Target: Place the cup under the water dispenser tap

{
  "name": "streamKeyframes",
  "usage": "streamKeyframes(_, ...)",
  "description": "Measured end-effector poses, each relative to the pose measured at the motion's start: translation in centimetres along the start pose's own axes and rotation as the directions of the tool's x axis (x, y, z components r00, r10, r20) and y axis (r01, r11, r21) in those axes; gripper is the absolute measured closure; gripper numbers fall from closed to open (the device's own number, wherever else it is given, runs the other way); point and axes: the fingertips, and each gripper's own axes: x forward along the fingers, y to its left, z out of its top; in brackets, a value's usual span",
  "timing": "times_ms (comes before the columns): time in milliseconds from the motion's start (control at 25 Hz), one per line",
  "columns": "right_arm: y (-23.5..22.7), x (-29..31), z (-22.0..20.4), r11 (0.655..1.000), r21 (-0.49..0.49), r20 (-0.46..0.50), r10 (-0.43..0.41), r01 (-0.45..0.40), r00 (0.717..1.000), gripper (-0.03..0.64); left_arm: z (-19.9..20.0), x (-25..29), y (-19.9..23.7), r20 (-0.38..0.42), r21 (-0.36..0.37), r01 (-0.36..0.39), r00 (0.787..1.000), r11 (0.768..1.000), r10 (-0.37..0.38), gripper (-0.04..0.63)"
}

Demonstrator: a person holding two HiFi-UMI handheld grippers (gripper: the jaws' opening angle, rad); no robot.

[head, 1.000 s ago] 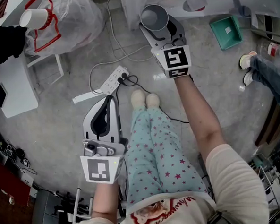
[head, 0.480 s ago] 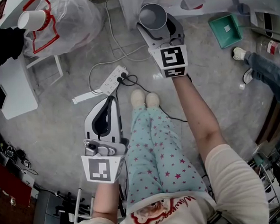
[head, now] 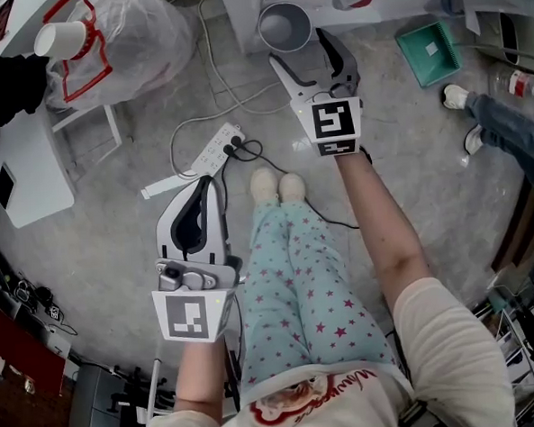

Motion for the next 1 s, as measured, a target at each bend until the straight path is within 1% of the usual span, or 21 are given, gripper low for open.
streamKeyframes(80,-0.5,-0.8,0.6,1.0,0.027,0.016,-0.011,0.011,1.0,0.273,0.3,0.0,-0.2,0.0,0.026,0.007,1.0,1.0,-0.007,0.575)
streamKeyframes(240,-0.7,-2.3,2.6,0.996,0.081,0.05,-0.026,0.022,0.998,0.273,1.0,-0.2,-0.8,0.015,0.04,0.012,1.0,0.999,-0.012,0.575)
streamKeyframes(440,-0.1,-5.2,5.1,0.995,0.096,0.073,-0.039,0.032,0.997,0.273,2.7,-0.6,-2.1,0.051,0.056,0.024,0.998,0.998,-0.027,0.575)
streamKeyframes(560,0.2,-7.1,7.2,0.995,0.096,0.089,-0.042,0.034,0.995,0.273,3.8,-1.0,-2.9,0.061,0.051,0.037,0.997,0.998,-0.04,0.575)
streamKeyframes(720,0.0,-9.5,10.6,0.991,0.12,0.147,-0.07,0.053,0.987,0.275,5.6,-1.3,-4.0,0.092,0.062,0.052,0.994,0.997,-0.057,0.575)
streamKeyframes(880,-0.6,-12.3,13.6,0.986,0.151,0.18,-0.097,0.07,0.979,0.275,7.2,-1.1,-5.2,0.116,0.066,0.069,0.99,0.995,-0.076,0.575)
streamKeyframes(1000,-0.6,-13.7,15.0,0.986,0.149,0.165,-0.101,0.076,0.981,0.281,8.4,-1.1,-6.0,0.13,0.076,0.087,0.987,0.993,-0.097,0.575)
